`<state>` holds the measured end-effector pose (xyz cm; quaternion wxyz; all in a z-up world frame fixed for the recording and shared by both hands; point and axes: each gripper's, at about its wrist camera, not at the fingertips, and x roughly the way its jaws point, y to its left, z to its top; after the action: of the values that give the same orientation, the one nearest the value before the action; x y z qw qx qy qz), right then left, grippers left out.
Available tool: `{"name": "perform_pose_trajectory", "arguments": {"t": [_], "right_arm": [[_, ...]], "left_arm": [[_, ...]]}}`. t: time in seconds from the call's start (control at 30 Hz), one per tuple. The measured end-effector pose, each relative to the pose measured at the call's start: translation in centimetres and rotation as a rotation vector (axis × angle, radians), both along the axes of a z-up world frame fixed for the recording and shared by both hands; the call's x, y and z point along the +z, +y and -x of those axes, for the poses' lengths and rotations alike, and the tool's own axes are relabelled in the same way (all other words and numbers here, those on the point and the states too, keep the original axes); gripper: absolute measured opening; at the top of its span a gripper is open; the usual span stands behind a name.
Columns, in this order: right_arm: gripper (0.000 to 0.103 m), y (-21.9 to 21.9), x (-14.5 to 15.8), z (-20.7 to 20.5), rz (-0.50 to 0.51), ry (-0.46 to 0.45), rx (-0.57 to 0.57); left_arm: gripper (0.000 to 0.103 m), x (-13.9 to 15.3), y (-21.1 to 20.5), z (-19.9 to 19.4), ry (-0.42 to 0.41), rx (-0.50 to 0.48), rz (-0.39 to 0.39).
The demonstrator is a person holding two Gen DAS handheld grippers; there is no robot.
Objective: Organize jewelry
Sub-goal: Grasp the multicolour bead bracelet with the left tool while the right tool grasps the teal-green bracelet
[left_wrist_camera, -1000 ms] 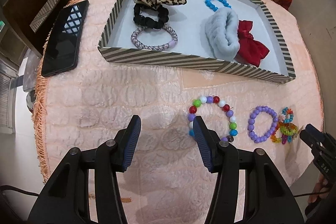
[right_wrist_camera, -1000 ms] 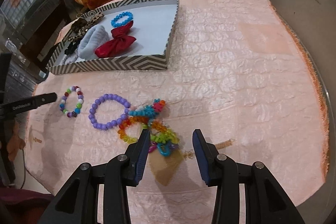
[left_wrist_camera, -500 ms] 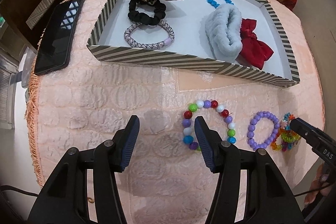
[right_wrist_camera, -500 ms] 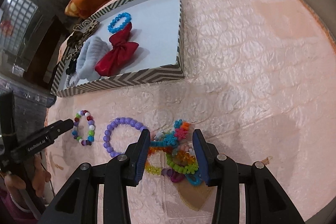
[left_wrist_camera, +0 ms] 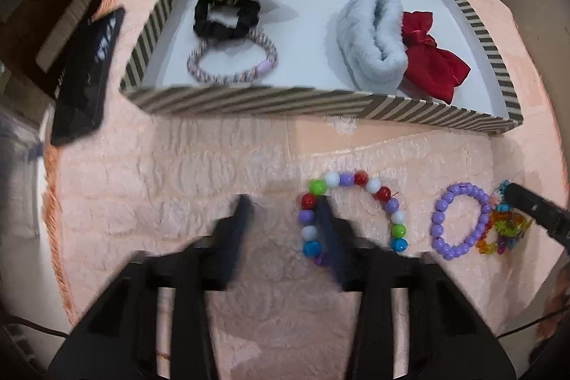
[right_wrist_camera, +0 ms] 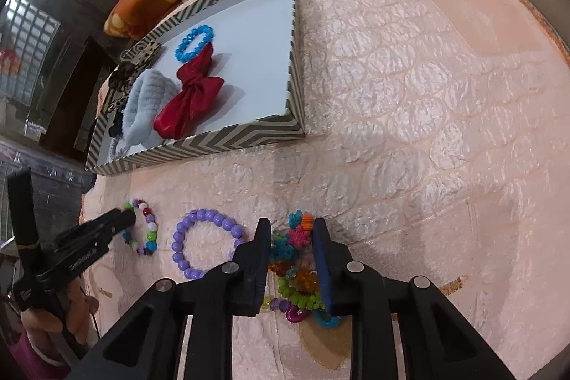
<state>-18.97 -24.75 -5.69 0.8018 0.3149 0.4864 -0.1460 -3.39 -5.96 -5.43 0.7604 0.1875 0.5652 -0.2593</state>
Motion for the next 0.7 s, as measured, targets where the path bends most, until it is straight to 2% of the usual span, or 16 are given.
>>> {"name": "perform_pose_trajectory", "arguments": {"t": [0.1,0.27,0.5,0.7], "right_arm": [[0.021,0.0,1.2,0.9,0.014,-0.043,-0.012],[0.021,-0.1,4.0,2.1,0.015,-0.112,-0.017],[0.021,-0.2,8.2,3.0,0.053,-0.196,-0.031],[0.021,-0.2,10.2,2.8,0.075,-0.236,-0.03]], "left_arm": [[0.009,0.1,0.0,-0.2,0.013,-0.002,0.015],[0.008,1.0,0.8,-0.9,0.058,0.006,0.065],[0.008,4.5,1.4,-0.8,0.028,-0.033,0.133],[0.008,6.9,1.4,-1.1,0.0,-0.053,0.174]]}}
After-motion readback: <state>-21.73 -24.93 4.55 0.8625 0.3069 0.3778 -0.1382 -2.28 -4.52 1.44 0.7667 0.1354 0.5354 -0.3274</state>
